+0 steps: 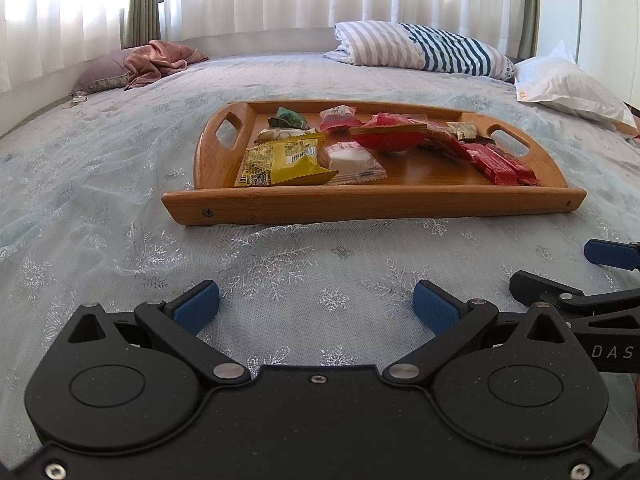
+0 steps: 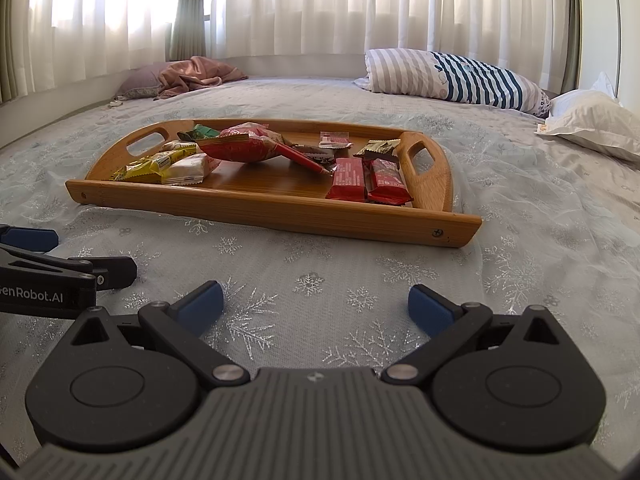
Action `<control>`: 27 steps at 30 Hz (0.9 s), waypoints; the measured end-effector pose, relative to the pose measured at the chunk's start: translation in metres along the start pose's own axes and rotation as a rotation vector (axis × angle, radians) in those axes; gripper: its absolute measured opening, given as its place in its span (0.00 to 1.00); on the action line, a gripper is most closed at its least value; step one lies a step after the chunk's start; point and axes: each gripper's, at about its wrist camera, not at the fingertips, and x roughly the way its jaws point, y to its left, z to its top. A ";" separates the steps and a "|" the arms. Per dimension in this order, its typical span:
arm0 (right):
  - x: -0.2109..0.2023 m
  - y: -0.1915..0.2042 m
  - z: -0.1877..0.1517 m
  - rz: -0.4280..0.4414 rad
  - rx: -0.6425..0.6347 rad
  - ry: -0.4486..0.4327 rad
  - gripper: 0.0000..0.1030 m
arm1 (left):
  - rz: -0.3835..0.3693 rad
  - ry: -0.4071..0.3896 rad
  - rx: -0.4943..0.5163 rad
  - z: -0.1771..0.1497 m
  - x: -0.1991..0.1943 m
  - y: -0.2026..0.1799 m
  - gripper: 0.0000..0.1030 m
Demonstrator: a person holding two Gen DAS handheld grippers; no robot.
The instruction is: Organize snacks
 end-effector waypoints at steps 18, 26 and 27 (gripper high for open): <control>0.000 0.000 0.000 0.000 0.000 -0.001 1.00 | -0.003 0.000 -0.005 0.000 0.000 0.001 1.00; 0.000 0.000 -0.001 0.000 0.000 -0.001 1.00 | -0.004 0.001 -0.006 0.000 0.000 0.001 1.00; 0.000 0.000 -0.001 0.000 -0.001 -0.001 1.00 | -0.004 0.001 -0.006 0.000 0.000 0.001 1.00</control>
